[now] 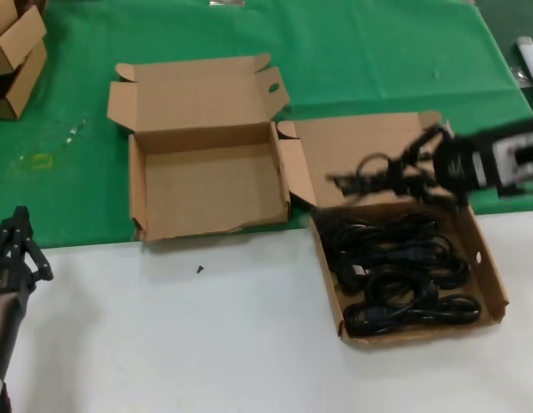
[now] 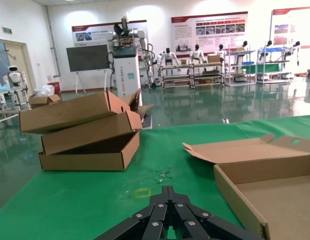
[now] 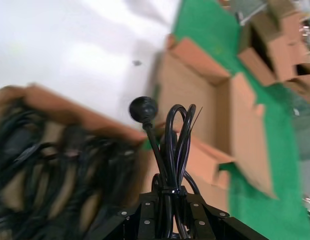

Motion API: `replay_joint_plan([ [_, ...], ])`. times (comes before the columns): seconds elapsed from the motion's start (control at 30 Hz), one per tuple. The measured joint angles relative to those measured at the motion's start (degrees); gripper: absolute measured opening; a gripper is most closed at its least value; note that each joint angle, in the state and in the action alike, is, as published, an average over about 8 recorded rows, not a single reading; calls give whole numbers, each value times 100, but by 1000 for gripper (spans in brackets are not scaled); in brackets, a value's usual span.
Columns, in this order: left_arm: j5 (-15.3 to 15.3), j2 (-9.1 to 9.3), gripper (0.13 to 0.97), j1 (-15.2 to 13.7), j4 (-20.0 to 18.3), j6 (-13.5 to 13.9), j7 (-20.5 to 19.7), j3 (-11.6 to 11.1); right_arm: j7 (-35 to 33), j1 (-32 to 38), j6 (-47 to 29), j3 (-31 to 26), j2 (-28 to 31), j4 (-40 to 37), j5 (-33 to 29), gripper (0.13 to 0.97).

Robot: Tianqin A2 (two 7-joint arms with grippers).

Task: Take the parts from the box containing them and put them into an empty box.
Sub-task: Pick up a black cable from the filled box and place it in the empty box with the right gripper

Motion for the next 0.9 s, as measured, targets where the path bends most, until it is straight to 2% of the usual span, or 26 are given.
replay_joint_plan([
  [0.23, 0, 0, 142, 0, 0, 0, 0, 0, 584, 509, 120, 7, -294, -95, -77, 221],
  [0.43, 0, 0, 142, 0, 0, 0, 0, 0, 815, 678, 371, -64, -738, -154, -124, 220],
  [0.7, 0, 0, 142, 0, 0, 0, 0, 0, 719, 756, 798, -212, -1475, -396, -170, 220],
  [0.9, 0, 0, 142, 0, 0, 0, 0, 0, 292, 840, 1168, -306, -2093, -958, -187, 219],
])
